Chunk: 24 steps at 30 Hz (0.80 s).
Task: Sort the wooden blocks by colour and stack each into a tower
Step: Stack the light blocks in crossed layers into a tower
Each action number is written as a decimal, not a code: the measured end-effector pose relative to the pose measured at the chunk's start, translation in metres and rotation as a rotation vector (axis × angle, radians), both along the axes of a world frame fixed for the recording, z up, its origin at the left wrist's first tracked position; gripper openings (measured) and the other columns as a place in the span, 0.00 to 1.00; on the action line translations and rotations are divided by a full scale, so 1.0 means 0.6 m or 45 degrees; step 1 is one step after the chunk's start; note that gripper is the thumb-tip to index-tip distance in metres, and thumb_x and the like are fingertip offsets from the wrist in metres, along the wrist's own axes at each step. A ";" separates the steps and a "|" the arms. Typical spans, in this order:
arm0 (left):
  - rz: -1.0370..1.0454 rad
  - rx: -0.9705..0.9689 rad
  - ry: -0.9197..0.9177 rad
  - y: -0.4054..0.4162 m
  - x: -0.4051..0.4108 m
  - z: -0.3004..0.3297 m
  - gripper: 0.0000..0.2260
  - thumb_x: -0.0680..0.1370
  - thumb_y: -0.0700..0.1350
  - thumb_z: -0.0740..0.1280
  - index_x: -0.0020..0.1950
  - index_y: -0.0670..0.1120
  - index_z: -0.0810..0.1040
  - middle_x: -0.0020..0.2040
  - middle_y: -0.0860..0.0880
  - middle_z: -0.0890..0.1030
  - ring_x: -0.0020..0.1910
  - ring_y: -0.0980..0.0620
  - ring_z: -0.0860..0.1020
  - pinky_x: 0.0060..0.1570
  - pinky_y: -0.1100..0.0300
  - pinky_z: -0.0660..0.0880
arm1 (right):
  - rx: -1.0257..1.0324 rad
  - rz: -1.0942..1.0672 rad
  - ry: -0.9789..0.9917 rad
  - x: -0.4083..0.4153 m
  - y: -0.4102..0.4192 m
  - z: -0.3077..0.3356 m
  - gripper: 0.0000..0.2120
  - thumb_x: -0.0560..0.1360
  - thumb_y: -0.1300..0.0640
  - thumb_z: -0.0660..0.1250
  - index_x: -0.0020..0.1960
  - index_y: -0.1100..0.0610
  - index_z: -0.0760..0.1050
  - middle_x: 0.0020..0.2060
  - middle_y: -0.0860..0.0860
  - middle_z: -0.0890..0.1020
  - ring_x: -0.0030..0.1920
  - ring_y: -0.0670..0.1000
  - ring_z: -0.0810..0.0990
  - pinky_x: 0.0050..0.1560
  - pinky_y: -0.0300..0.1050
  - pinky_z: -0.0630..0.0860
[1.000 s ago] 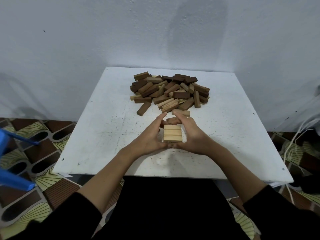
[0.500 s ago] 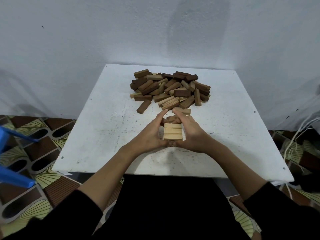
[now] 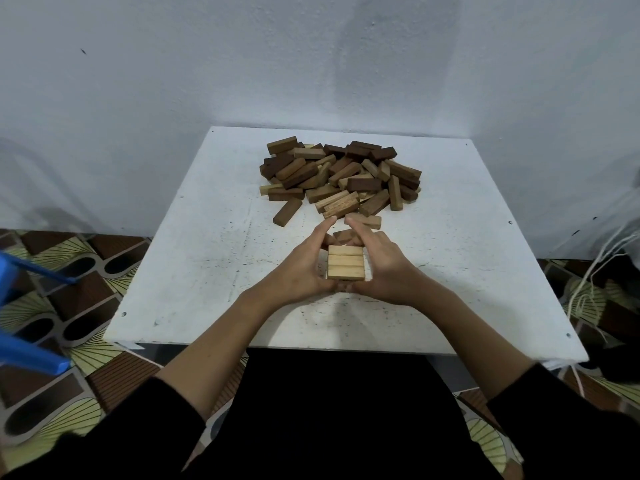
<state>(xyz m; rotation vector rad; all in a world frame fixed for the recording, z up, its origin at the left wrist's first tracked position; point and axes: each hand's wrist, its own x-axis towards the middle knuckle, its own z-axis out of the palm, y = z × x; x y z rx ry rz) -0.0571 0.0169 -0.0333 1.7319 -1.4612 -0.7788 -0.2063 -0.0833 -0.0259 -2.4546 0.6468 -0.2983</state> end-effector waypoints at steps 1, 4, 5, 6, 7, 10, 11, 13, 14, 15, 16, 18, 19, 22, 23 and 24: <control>-0.001 -0.001 0.000 0.000 0.000 0.001 0.46 0.67 0.40 0.78 0.77 0.48 0.52 0.57 0.50 0.72 0.57 0.55 0.72 0.51 0.80 0.64 | 0.003 0.002 -0.005 0.000 0.000 0.000 0.48 0.66 0.51 0.77 0.76 0.58 0.52 0.62 0.53 0.73 0.63 0.50 0.65 0.62 0.49 0.64; -0.002 -0.002 0.006 -0.001 0.000 0.001 0.46 0.67 0.40 0.78 0.77 0.47 0.52 0.56 0.50 0.72 0.56 0.56 0.72 0.51 0.80 0.64 | -0.003 0.005 0.004 0.001 0.000 0.001 0.48 0.66 0.52 0.77 0.76 0.58 0.52 0.62 0.53 0.73 0.63 0.50 0.65 0.61 0.46 0.62; -0.004 -0.002 0.006 -0.002 0.001 0.000 0.46 0.67 0.40 0.78 0.77 0.47 0.52 0.56 0.51 0.72 0.56 0.56 0.72 0.51 0.80 0.64 | -0.005 0.003 0.008 0.001 0.000 0.002 0.48 0.66 0.52 0.77 0.76 0.57 0.52 0.62 0.53 0.72 0.63 0.50 0.64 0.60 0.45 0.61; -0.004 0.000 0.006 -0.002 0.001 -0.001 0.46 0.67 0.40 0.78 0.77 0.48 0.52 0.56 0.51 0.72 0.56 0.56 0.72 0.51 0.80 0.64 | -0.005 0.001 0.010 0.001 0.000 0.002 0.48 0.66 0.52 0.77 0.76 0.57 0.52 0.62 0.53 0.72 0.63 0.50 0.64 0.60 0.44 0.61; -0.002 0.003 0.007 -0.003 0.002 -0.001 0.47 0.67 0.40 0.78 0.77 0.48 0.52 0.56 0.52 0.72 0.57 0.56 0.72 0.51 0.81 0.64 | -0.002 -0.001 0.013 0.001 -0.001 0.003 0.48 0.66 0.52 0.77 0.76 0.57 0.51 0.63 0.53 0.72 0.63 0.50 0.64 0.60 0.44 0.61; -0.006 0.003 0.007 -0.003 0.003 -0.002 0.47 0.67 0.41 0.78 0.77 0.49 0.51 0.55 0.52 0.71 0.57 0.56 0.72 0.50 0.82 0.63 | 0.013 -0.002 0.027 0.003 -0.001 0.004 0.49 0.66 0.52 0.77 0.76 0.57 0.51 0.63 0.53 0.71 0.64 0.50 0.64 0.63 0.47 0.62; -0.006 0.002 0.005 -0.003 0.003 -0.002 0.47 0.67 0.41 0.78 0.77 0.49 0.51 0.56 0.52 0.71 0.57 0.56 0.72 0.49 0.82 0.63 | 0.014 -0.003 0.034 0.003 -0.001 0.003 0.49 0.66 0.52 0.77 0.76 0.56 0.51 0.64 0.53 0.71 0.64 0.51 0.64 0.64 0.48 0.62; -0.011 0.002 0.008 -0.002 0.003 -0.001 0.48 0.67 0.41 0.78 0.77 0.48 0.50 0.56 0.52 0.71 0.58 0.56 0.71 0.50 0.81 0.63 | 0.018 -0.005 0.049 0.004 -0.002 0.004 0.49 0.65 0.52 0.78 0.76 0.56 0.51 0.63 0.53 0.72 0.65 0.51 0.64 0.64 0.50 0.63; -0.016 0.000 0.009 -0.002 0.004 -0.001 0.48 0.67 0.42 0.78 0.77 0.48 0.50 0.56 0.52 0.71 0.58 0.57 0.71 0.51 0.81 0.63 | 0.019 -0.005 0.052 0.004 -0.002 0.004 0.50 0.65 0.52 0.78 0.76 0.56 0.51 0.63 0.53 0.72 0.64 0.51 0.65 0.64 0.50 0.64; -0.020 -0.002 0.008 -0.002 0.004 -0.001 0.48 0.67 0.42 0.78 0.77 0.48 0.50 0.56 0.53 0.71 0.57 0.58 0.71 0.51 0.81 0.63 | 0.021 -0.004 0.052 0.003 -0.003 0.005 0.50 0.65 0.51 0.78 0.76 0.56 0.51 0.63 0.53 0.72 0.64 0.51 0.65 0.64 0.51 0.64; -0.025 -0.004 0.004 -0.002 0.005 0.000 0.48 0.66 0.42 0.78 0.77 0.48 0.50 0.56 0.53 0.71 0.56 0.60 0.71 0.51 0.81 0.63 | 0.023 -0.003 0.047 0.003 -0.004 0.007 0.50 0.65 0.51 0.78 0.76 0.56 0.51 0.62 0.53 0.72 0.64 0.51 0.65 0.64 0.51 0.64; -0.033 -0.008 -0.002 -0.002 0.006 0.001 0.48 0.66 0.42 0.78 0.77 0.48 0.50 0.56 0.54 0.71 0.55 0.63 0.72 0.51 0.82 0.63 | 0.018 0.002 0.035 0.003 -0.004 0.009 0.50 0.65 0.51 0.78 0.76 0.56 0.51 0.61 0.52 0.73 0.63 0.51 0.66 0.64 0.52 0.65; -0.035 -0.011 -0.002 -0.002 0.007 0.002 0.48 0.67 0.42 0.78 0.77 0.48 0.50 0.56 0.54 0.71 0.55 0.65 0.72 0.51 0.81 0.63 | 0.011 0.006 0.039 0.003 -0.005 0.010 0.50 0.64 0.51 0.78 0.76 0.56 0.51 0.61 0.52 0.73 0.63 0.51 0.66 0.64 0.52 0.65; -0.040 -0.021 -0.013 -0.002 0.008 0.001 0.48 0.67 0.40 0.78 0.77 0.48 0.50 0.56 0.52 0.72 0.54 0.64 0.72 0.52 0.80 0.63 | -0.009 0.012 0.060 0.004 -0.004 0.011 0.50 0.65 0.52 0.78 0.76 0.55 0.51 0.61 0.52 0.73 0.63 0.51 0.66 0.64 0.50 0.64; -0.039 -0.020 -0.018 -0.002 0.008 0.000 0.47 0.67 0.40 0.78 0.77 0.48 0.50 0.55 0.52 0.72 0.54 0.64 0.72 0.52 0.80 0.63 | -0.011 0.009 0.062 0.004 -0.004 0.010 0.50 0.65 0.52 0.78 0.76 0.55 0.51 0.61 0.52 0.73 0.63 0.51 0.66 0.64 0.50 0.64; -0.038 -0.020 -0.021 -0.002 0.008 0.000 0.47 0.67 0.40 0.77 0.77 0.48 0.50 0.55 0.52 0.72 0.55 0.63 0.72 0.52 0.80 0.63 | -0.015 0.008 0.060 0.005 -0.004 0.010 0.50 0.65 0.52 0.78 0.76 0.55 0.51 0.61 0.52 0.73 0.63 0.51 0.66 0.64 0.50 0.64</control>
